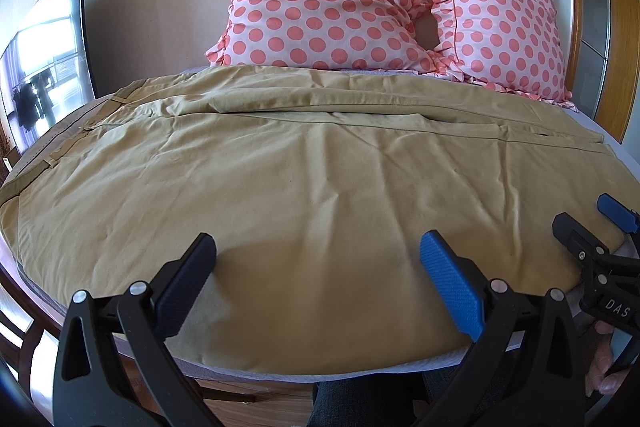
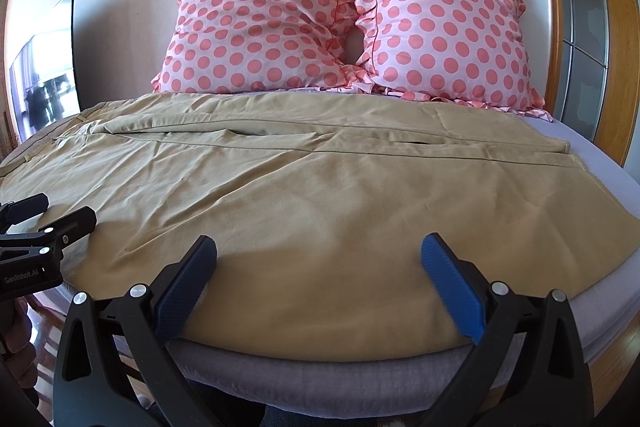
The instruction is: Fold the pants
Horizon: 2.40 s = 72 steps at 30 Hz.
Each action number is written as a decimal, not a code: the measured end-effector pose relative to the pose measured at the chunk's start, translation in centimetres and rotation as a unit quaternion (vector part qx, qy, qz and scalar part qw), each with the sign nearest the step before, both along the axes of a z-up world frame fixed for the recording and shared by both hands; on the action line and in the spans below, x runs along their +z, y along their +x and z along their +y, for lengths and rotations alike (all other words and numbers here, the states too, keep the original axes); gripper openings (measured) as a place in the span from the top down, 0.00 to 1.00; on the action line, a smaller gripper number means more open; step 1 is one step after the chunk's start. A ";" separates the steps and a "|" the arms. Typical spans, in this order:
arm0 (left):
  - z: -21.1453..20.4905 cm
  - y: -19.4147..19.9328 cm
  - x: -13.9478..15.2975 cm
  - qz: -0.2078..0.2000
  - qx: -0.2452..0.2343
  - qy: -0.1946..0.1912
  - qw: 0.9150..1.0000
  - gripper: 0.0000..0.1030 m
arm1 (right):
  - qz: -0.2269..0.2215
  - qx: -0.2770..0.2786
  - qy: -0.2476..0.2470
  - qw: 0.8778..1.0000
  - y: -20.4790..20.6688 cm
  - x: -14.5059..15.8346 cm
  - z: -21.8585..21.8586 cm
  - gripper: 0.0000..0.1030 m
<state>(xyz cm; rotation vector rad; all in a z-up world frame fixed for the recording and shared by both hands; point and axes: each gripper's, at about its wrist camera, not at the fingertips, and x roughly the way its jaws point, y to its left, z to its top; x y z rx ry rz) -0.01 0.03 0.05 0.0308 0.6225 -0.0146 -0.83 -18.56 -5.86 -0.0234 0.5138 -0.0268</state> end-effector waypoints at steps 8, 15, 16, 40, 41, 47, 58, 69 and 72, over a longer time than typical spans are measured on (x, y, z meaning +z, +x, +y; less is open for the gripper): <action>1.3 1.8 4.2 -0.041 0.003 0.031 0.999 0.02 | -0.028 -0.108 0.027 0.993 5.0 8.4 -9.9 0.01; 3.6 7.9 7.5 -0.078 0.070 0.053 0.993 0.02 | 0.070 -0.266 0.084 0.958 18.0 8.8 -21.8 0.23; 4.0 8.6 7.4 -0.079 0.082 0.053 0.992 0.02 | 0.092 -0.284 0.092 0.950 20.1 8.4 -23.2 0.29; 8.5 12.6 4.4 0.020 0.069 -0.081 0.994 0.02 | 0.104 -0.343 0.172 0.918 26.5 3.4 -26.8 0.94; 8.7 12.5 4.5 0.018 0.070 -0.085 0.994 0.02 | 0.086 -0.330 0.194 0.920 25.1 3.7 -26.8 0.94; 8.8 12.2 4.6 0.010 0.068 -0.092 0.993 0.02 | -0.018 -0.228 0.310 0.923 11.7 6.2 -25.0 0.95; 8.5 9.2 6.3 -0.047 0.042 -0.086 0.994 0.02 | 0.032 -0.237 0.454 0.858 1.4 2.4 -24.0 0.61; 14.5 9.2 9.0 -0.058 0.026 -0.225 0.972 0.02 | -0.030 -0.204 0.472 0.857 3.3 1.6 -25.7 0.97; 16.4 11.1 9.1 -0.037 0.049 -0.254 0.965 0.02 | -0.105 -0.167 0.472 0.859 -0.5 3.4 -26.2 0.97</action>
